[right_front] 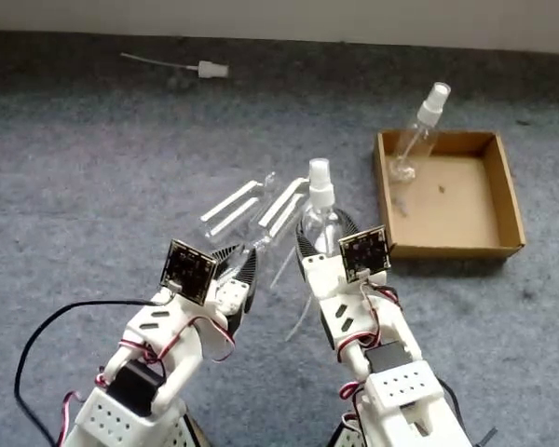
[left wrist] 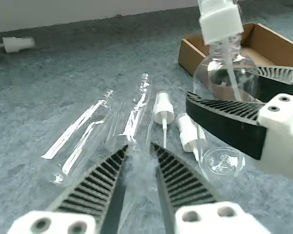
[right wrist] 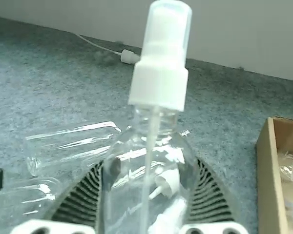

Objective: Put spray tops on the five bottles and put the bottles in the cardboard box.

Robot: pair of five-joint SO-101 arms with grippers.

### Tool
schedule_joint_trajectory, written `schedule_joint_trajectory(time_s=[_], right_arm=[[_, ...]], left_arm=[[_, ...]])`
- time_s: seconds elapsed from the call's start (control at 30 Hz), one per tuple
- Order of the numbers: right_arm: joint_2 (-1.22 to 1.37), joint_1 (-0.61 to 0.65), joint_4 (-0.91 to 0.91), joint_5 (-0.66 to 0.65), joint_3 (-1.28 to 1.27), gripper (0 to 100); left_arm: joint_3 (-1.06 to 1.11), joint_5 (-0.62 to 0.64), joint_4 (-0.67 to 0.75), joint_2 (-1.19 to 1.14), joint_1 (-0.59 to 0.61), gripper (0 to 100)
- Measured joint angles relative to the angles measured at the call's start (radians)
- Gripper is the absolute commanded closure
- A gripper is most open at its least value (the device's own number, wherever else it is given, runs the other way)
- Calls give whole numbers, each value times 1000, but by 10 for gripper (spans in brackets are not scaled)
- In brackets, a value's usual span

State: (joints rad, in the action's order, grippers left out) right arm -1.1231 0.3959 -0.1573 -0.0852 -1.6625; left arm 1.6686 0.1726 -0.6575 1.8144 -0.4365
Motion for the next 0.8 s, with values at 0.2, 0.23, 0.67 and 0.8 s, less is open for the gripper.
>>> schedule_joint_trajectory(time_s=[0.2, 0.23, 0.67, 0.8], right_arm=[[0, 0, 0, 0, 8, 956], [0, 0, 0, 0, 8, 956], [0, 86, 0, 0, 146, 956], [0, 140, 0, 0, 178, 956]], left_arm=[[5, -3, 0, 2, -137, 995], [5, -3, 0, 2, -163, 995], [5, -3, 0, 2, -275, 995], [5, -3, 0, 2, -275, 995]])
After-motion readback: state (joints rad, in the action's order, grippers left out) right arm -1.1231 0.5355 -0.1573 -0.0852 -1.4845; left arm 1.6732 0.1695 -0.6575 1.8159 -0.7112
